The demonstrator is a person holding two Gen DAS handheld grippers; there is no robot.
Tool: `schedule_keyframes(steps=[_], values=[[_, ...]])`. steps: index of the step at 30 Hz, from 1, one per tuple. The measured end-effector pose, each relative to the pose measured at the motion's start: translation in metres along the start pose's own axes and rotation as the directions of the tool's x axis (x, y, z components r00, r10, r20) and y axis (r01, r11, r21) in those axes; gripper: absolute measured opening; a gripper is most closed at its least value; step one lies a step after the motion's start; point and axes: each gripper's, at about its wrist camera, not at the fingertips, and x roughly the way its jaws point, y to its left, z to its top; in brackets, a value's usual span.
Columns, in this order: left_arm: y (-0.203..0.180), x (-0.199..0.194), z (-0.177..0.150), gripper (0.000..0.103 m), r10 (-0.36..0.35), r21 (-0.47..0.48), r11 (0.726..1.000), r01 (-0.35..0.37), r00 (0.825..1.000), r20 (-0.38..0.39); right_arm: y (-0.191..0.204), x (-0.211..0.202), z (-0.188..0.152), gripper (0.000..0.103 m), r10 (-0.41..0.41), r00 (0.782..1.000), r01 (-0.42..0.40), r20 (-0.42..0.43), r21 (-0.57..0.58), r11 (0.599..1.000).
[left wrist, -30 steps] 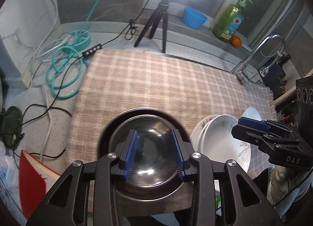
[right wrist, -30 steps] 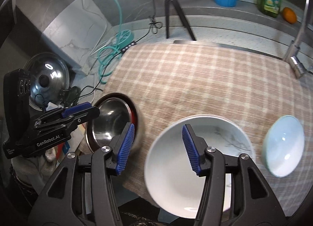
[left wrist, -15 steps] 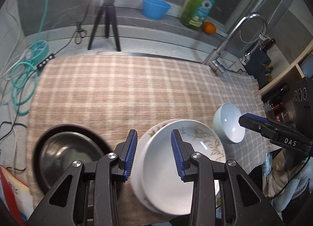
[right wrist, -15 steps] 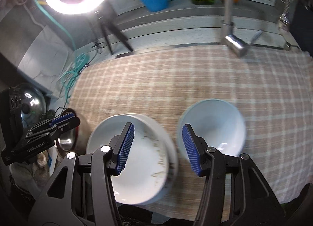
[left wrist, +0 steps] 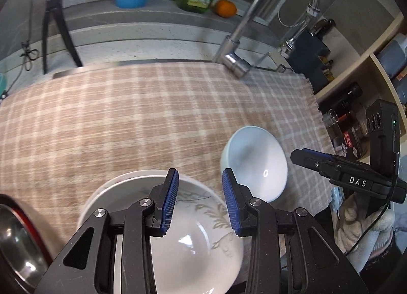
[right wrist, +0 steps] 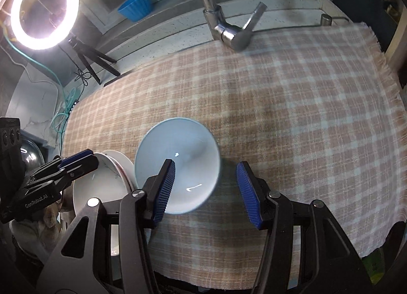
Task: Organize plates and bowls
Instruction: 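Grasp the rim of the pale blue-white bowl with the left gripper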
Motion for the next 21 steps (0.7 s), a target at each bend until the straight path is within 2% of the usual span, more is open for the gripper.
schedule_keyframes(steps=[2,6,10,12,15,19,21], values=[[-0.006,0.009,0.003,0.034,-0.011,0.003,1.000,0.011,1.000,-0.020,-0.006,0.003,-0.001,0.053,0.010,1.000,-0.010,-0.007,0.008,1.000],[-0.013,0.024,0.005,0.034,-0.026,-0.002,1.000,0.026,0.998,-0.056,-0.012,0.011,-0.002,0.045,0.036,0.999,-0.035,-0.021,0.023,0.999],[-0.017,0.037,0.008,0.031,-0.035,-0.011,0.999,0.034,0.996,-0.086,-0.016,0.019,-0.003,0.042,0.055,0.998,-0.054,-0.040,0.036,0.998],[-0.017,0.042,0.008,0.025,-0.039,-0.016,0.999,0.038,0.994,-0.101,-0.017,0.022,-0.004,0.036,0.062,0.997,-0.061,-0.048,0.038,0.997],[-0.018,0.048,0.008,0.018,-0.037,-0.015,0.999,0.036,0.993,-0.116,-0.019,0.027,-0.004,0.034,0.066,0.996,-0.064,-0.058,0.039,0.997],[-0.020,0.053,0.008,0.017,-0.039,-0.014,0.999,0.037,0.991,-0.129,-0.023,0.034,-0.006,0.025,0.080,0.994,-0.076,-0.074,0.055,0.996],[-0.021,0.055,0.008,0.013,-0.037,-0.010,0.999,0.036,0.990,-0.133,-0.023,0.037,-0.007,0.020,0.087,0.993,-0.082,-0.085,0.063,0.995]])
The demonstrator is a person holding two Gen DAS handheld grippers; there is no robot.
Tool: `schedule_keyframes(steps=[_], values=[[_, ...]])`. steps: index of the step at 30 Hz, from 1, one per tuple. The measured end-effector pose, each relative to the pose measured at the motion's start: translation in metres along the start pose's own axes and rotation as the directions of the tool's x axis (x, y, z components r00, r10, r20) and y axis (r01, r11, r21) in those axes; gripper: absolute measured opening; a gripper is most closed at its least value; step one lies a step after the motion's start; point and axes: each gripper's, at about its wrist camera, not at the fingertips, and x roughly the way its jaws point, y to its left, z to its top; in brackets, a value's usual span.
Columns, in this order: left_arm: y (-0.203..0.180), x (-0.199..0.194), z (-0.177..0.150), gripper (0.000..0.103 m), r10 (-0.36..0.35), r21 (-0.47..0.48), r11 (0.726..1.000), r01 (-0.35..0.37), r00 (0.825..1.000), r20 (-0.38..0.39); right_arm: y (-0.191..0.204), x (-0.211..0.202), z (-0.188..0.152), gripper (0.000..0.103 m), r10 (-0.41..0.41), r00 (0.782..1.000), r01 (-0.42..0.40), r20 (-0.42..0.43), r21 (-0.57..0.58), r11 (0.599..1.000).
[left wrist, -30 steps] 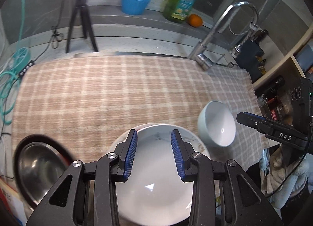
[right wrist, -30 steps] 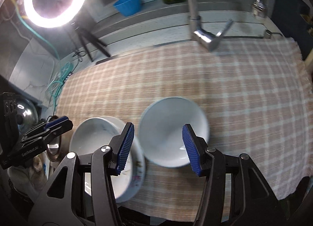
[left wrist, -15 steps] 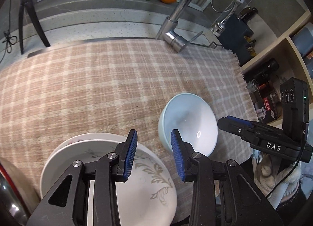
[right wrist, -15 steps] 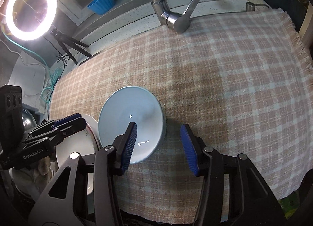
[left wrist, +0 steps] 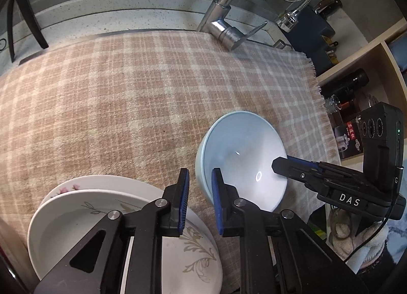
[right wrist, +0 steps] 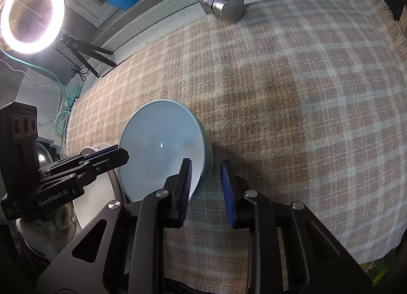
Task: Organize plates and bowls
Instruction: 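Grasp the rim of the pale blue-white bowl with the left gripper, then lift the pale blue-white bowl and carry it over the steel bowl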
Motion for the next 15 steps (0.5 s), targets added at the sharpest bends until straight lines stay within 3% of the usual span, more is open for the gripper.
schedule_keyframes(steps=[5,15], values=[[-0.0029,0.0035,0.0000,0.010,0.001,0.014,1.000,-0.001,1.000,-0.011,0.0022,0.0031,-0.0008,0.014,0.004,1.000,-0.004,-0.006,-0.002,1.000],[-0.0078,-0.0004,-0.0017,0.010,-0.002,0.023,1.000,0.002,1.000,-0.001,0.0063,-0.0043,0.0006,0.013,-0.017,1.000,0.017,0.015,0.006,1.000]])
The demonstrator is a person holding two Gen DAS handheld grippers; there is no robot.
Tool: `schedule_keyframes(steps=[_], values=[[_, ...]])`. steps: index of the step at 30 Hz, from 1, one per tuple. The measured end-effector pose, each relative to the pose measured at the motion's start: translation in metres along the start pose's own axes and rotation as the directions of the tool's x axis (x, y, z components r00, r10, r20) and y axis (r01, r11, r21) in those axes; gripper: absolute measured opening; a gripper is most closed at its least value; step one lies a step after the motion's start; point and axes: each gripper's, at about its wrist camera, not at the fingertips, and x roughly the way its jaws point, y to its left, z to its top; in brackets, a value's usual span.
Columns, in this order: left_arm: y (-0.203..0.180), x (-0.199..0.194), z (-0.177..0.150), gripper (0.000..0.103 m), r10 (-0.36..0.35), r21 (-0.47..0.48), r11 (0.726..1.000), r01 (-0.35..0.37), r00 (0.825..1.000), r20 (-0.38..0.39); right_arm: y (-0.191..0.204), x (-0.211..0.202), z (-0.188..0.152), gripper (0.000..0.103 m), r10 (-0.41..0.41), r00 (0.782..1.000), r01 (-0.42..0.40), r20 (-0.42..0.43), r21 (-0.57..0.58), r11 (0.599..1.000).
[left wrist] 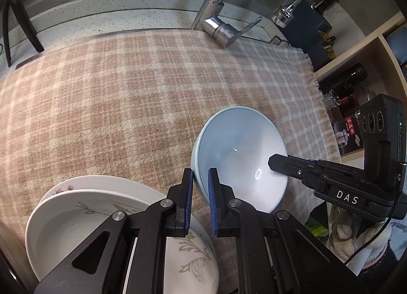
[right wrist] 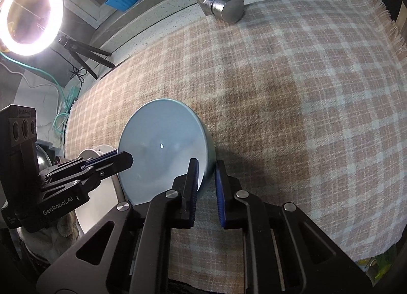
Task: Organize plates and bowls
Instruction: 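Lift the pale blue-white bowl and carry it over the steel bowl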
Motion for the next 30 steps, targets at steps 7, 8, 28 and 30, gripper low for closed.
schedule_keyframes(steps=[7,8,28,30], values=[[0.001,-0.029,-0.002,0.010,-0.016,0.006,1.000,0.016,0.999,0.050,0.020,-0.021,0.003,0.013,0.012,0.999,-0.011,0.037,-0.024,1.000],[0.001,-0.033,-0.003,0.010,-0.014,0.008,1.000,0.014,0.998,0.058,0.024,-0.024,0.002,0.013,0.014,0.999,-0.012,0.040,-0.030,0.999],[0.078,-0.130,-0.043,0.010,0.020,-0.082,0.997,-0.006,0.984,0.178,0.156,-0.026,-0.015,0.013,0.095,0.995,-0.087,0.036,-0.187,0.979],[0.093,-0.141,-0.049,0.010,0.030,-0.107,0.994,-0.010,0.981,0.189,0.173,-0.020,-0.017,0.013,0.111,0.994,-0.104,0.023,-0.209,0.972]])
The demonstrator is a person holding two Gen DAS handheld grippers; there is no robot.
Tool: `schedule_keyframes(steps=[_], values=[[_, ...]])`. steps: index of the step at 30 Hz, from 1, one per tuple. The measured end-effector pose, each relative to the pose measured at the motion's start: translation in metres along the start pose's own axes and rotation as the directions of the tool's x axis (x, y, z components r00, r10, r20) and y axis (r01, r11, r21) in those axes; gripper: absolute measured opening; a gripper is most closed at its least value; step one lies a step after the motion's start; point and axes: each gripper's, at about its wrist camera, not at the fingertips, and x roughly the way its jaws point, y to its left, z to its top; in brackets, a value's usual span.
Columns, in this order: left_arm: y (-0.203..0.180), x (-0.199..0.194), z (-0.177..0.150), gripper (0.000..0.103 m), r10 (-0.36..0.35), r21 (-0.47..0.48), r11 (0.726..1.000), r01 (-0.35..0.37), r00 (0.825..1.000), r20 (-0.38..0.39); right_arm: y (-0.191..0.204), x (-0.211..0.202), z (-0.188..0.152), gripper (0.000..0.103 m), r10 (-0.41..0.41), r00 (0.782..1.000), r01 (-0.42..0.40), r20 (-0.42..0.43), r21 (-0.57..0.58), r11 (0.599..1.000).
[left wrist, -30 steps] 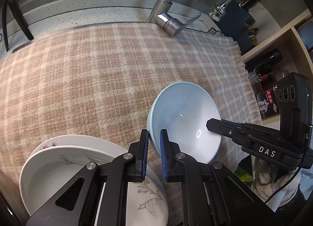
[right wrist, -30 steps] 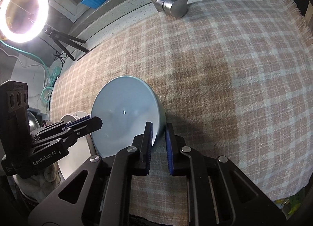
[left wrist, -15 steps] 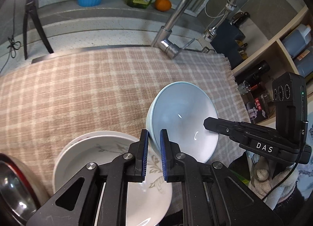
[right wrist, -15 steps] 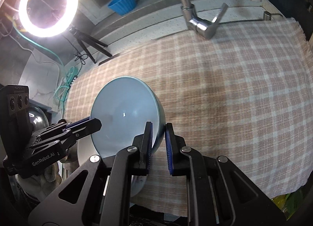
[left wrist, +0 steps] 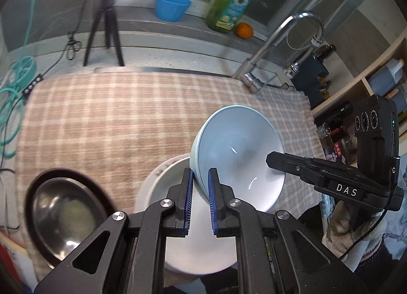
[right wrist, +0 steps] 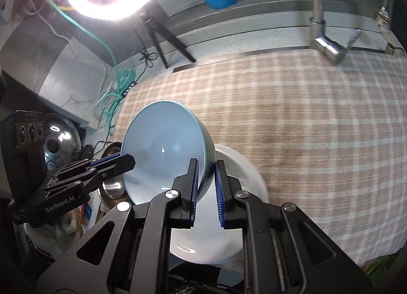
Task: Organize plates and bowls
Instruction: 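Lift the pale blue-white bowl and carry it over the steel bowl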
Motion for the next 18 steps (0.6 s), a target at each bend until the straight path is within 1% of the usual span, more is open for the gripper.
schedule_keyframes(steps=[9,18], values=[[0.061,-0.044,-0.016,0.010,0.067,-0.087,0.994,-0.063,0.997,0.045,0.073,0.038,0.003,0.013,0.056,0.997,-0.061,-0.048,-0.096,0.994],[0.107,-0.067,-0.035,0.010,0.114,-0.172,0.980,-0.104,0.992,0.050,0.121,0.077,0.000,0.013,0.086,0.990,-0.104,-0.116,-0.158,0.982]])
